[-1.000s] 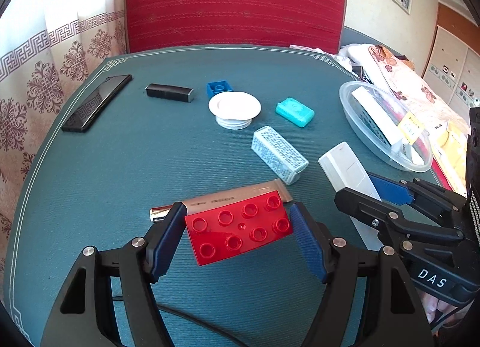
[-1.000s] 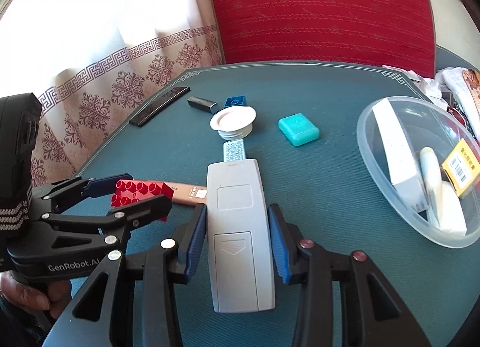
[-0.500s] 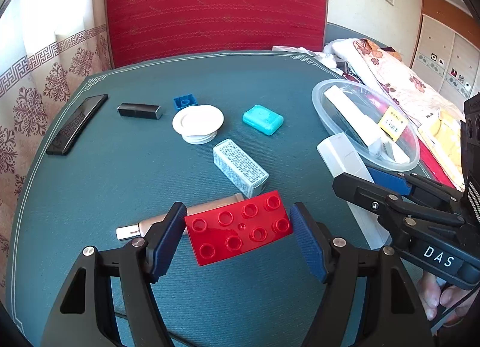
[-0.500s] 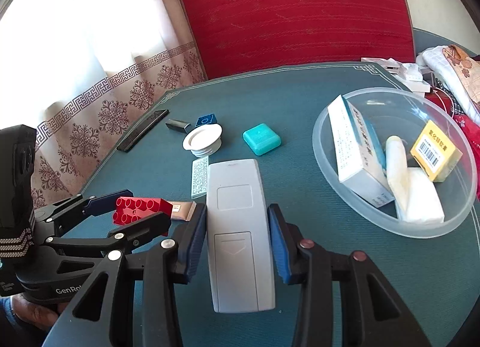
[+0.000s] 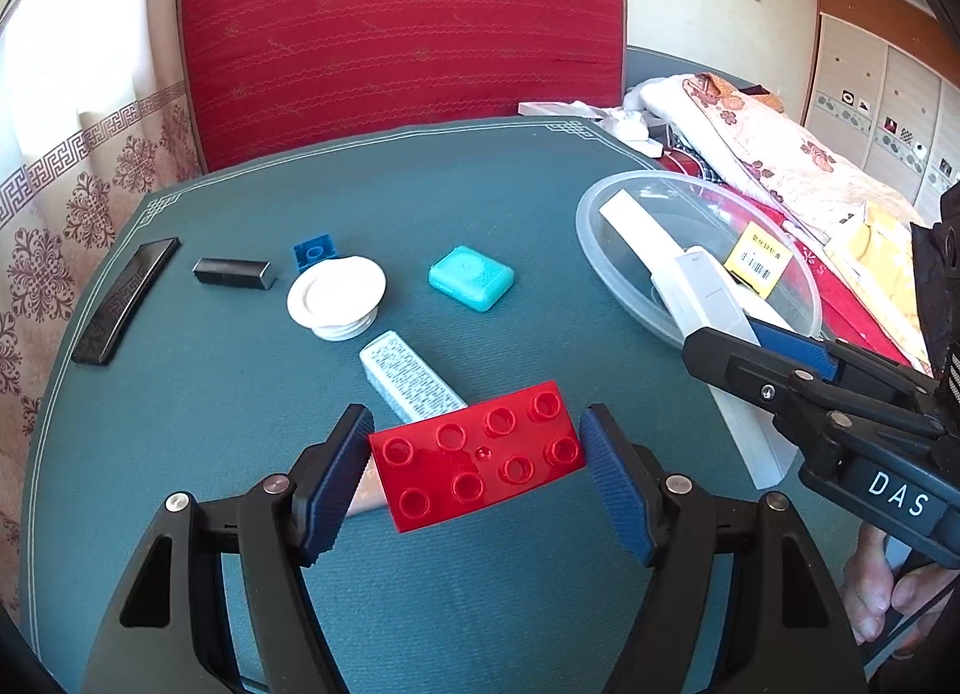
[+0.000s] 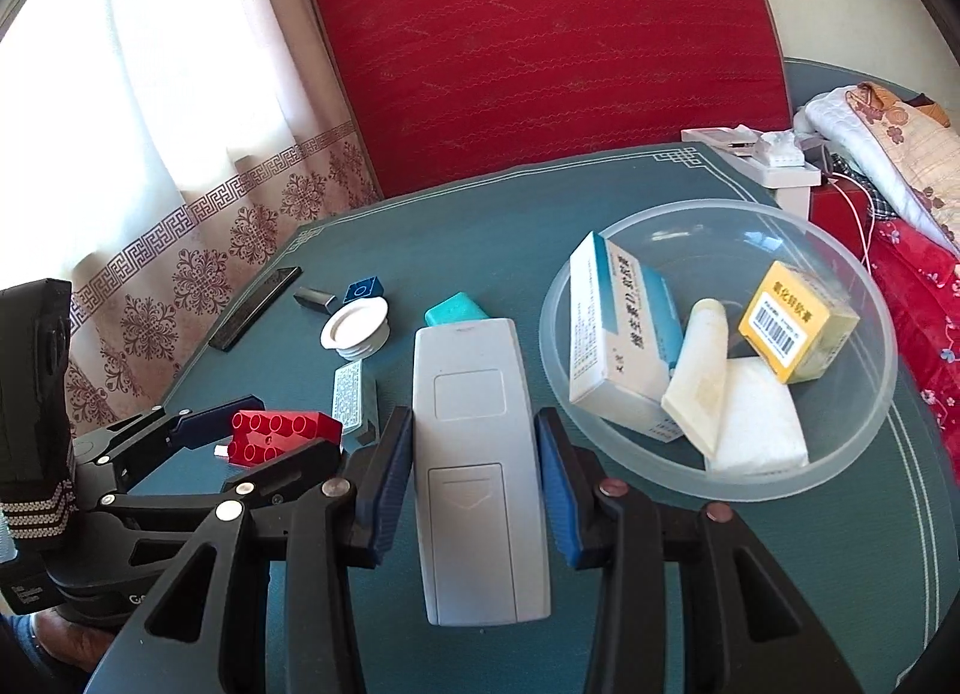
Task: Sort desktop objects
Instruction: 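Carry the white box into the clear bowl with right while left lifts the red brick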
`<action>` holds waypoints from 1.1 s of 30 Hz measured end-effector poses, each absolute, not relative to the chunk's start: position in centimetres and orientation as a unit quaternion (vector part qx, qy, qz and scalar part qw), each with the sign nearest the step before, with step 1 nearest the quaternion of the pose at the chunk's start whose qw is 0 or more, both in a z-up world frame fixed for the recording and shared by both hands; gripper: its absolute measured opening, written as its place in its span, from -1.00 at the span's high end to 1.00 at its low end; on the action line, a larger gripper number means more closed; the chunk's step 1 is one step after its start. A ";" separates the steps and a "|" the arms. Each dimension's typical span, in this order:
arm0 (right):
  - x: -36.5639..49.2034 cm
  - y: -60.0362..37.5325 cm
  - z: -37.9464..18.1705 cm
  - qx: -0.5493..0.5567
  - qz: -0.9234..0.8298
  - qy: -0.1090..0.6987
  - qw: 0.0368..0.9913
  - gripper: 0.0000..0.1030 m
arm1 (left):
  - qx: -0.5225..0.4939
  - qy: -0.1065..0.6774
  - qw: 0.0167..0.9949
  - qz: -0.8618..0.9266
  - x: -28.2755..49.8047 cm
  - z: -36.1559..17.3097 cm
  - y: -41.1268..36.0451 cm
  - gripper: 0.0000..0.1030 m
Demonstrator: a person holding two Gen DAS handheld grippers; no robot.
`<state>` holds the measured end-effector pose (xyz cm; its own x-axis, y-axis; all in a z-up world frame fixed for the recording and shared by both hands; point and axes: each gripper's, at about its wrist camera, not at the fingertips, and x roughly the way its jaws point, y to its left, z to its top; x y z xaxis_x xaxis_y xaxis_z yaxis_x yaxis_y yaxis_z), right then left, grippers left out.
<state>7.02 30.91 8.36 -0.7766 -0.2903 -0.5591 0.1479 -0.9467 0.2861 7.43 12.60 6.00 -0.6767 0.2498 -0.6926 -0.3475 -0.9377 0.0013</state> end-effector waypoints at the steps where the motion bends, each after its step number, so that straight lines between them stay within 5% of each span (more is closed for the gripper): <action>1: 7.0 31.2 8.4 0.311 -0.937 -0.116 0.112 0.13 | -0.366 0.066 0.166 0.913 7.3 6.1 12.8 -0.45; 33: 3.2 39.3 6.5 0.299 -0.943 -0.143 -0.015 0.14 | -0.343 0.077 0.205 0.914 5.8 8.4 18.0 -0.45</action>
